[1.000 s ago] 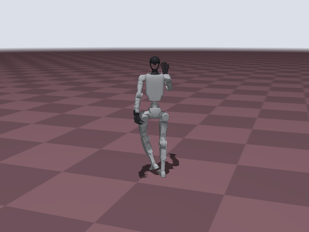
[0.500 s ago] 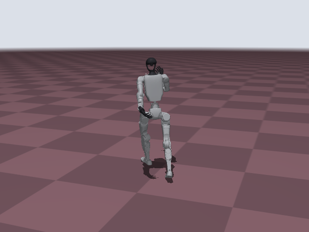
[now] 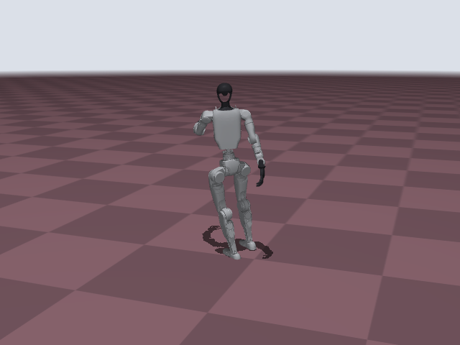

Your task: Kungfu

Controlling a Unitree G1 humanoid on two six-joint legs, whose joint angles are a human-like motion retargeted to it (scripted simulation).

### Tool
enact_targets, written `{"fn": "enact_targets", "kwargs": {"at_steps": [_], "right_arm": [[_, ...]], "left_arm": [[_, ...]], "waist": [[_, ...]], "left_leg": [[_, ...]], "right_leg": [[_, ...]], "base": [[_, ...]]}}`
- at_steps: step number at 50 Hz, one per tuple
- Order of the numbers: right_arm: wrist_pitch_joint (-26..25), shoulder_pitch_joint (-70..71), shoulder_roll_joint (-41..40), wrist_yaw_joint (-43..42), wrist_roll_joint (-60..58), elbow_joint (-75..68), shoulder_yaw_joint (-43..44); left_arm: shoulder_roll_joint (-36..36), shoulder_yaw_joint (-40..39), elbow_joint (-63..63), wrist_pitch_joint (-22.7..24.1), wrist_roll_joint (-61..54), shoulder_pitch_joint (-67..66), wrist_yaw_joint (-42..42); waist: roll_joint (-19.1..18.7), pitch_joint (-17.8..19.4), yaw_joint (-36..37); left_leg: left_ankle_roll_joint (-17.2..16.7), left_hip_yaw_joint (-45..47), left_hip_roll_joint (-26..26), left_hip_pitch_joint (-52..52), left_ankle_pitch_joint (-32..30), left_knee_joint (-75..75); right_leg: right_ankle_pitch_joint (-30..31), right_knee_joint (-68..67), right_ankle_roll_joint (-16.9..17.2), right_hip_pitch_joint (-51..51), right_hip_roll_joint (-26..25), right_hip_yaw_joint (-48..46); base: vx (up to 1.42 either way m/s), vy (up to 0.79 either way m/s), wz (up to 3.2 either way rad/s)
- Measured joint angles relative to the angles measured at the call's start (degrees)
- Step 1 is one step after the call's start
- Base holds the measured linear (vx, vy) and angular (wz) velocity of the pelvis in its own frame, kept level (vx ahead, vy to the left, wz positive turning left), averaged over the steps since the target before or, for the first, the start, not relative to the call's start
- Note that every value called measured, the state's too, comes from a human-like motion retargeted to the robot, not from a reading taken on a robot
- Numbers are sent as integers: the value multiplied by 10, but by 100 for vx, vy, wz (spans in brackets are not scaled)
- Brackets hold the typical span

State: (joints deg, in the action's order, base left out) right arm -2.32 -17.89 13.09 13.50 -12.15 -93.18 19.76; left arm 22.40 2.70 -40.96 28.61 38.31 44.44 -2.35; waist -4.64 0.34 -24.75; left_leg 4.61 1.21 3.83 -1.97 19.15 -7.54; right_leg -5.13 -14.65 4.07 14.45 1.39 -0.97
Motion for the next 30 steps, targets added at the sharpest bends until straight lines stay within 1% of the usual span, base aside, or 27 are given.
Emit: {"fn": "enact_targets", "kwargs": {"at_steps": [2,5,7,10,13,15,18,19,20,21,22,23,25,28,30], "right_arm": [[-10,-59,19,-18,-17,-17,28],[-37,-134,45,-34,7,-42,65],[-60,-188,48,-36,38,-42,98],[-79,-256,35,-40,88,-42,144],[-84,-296,3,-54,132,-42,175],[-85,-305,-15,-68,154,-42,191],[-64,-295,-29,-71,169,-42,208],[-53,-287,-29,-61,169,-42,213],[-41,-278,-29,-50,167,-42,217],[-33,-265,-27,-35,167,-42,220],[-27,-251,-28,-23,171,-42,225],[-25,-233,-31,-15,180,-42,231],[-18,-176,-31,-7,201,-42,246],[38,-84,6,41,258,-35,234],[67,-48,23,79,306,20,211]], "left_arm": [[45,3,78,39,-44,27,58],[112,14,175,97,-99,87,124],[147,20,223,113,-104,130,161],[177,26,273,109,-77,186,201],[178,35,298,100,-45,227,236],[178,32,303,102,-33,245,252],[183,27,301,100,-26,258,273],[187,23,298,101,-25,261,277],[190,19,294,103,-24,265,280],[192,11,294,105,-21,263,283],[189,7,294,106,-17,261,287],[178,8,297,103,-14,259,294],[157,6,296,101,-10,258,313],[137,-13,277,106,-11,237,336],[125,-18,270,100,-3,215,348]], "waist": [[-8,12,-52],[-9,33,-108],[-13,40,-129],[-22,39,-144],[-31,31,-144],[-32,28,-148],[-30,27,-167],[-25,26,-179],[-20,24,-192],[-20,17,-201],[-23,10,-201],[-34,3,-183],[-44,11,-166],[-51,30,-199],[-59,38,-209]], "left_leg": [[-1,-10,-2,29,16,3],[-3,-21,2,72,40,5],[-6,-28,0,95,57,3],[-13,-36,-5,119,81,-6],[-25,-40,-12,132,98,-20],[-35,-44,-15,145,105,-28],[-45,-62,-21,167,120,-42],[-44,-73,-21,175,126,-49],[-42,-85,-18,182,131,-55],[-38,-97,-18,182,133,-62],[-36,-103,-22,178,132,-68],[-35,-97,-34,167,125,-73],[-32,-91,-56,151,104,-83],[-31,-96,-90,130,58,-85],[-35,-108,-111,102,29,-93]], "right_leg": [[30,34,-13,28,3,23],[80,85,-19,62,13,44],[83,111,-32,82,19,37],[58,132,-42,109,27,4],[10,134,-44,126,29,-14],[-15,130,-32,128,25,5],[-33,98,-4,111,17,72],[-13,90,15,103,21,71],[20,84,38,95,29,60],[95,78,46,102,42,48],[143,62,46,116,45,45],[136,30,31,144,30,59],[100,-35,9,179,9,50],[40,-84,-6,172,40,-19],[6,-103,-10,165,56,-50]], "base": [[58,-26,40],[49,-22,32],[59,-36,30],[60,-44,29],[55,-43,29],[63,-52,37],[73,-64,67],[67,-65,110],[65,-68,126],[60,-68,117],[52,-65,74],[50,-60,42],[42,-44,58],[19,-21,178],[22,-35,220]]}}
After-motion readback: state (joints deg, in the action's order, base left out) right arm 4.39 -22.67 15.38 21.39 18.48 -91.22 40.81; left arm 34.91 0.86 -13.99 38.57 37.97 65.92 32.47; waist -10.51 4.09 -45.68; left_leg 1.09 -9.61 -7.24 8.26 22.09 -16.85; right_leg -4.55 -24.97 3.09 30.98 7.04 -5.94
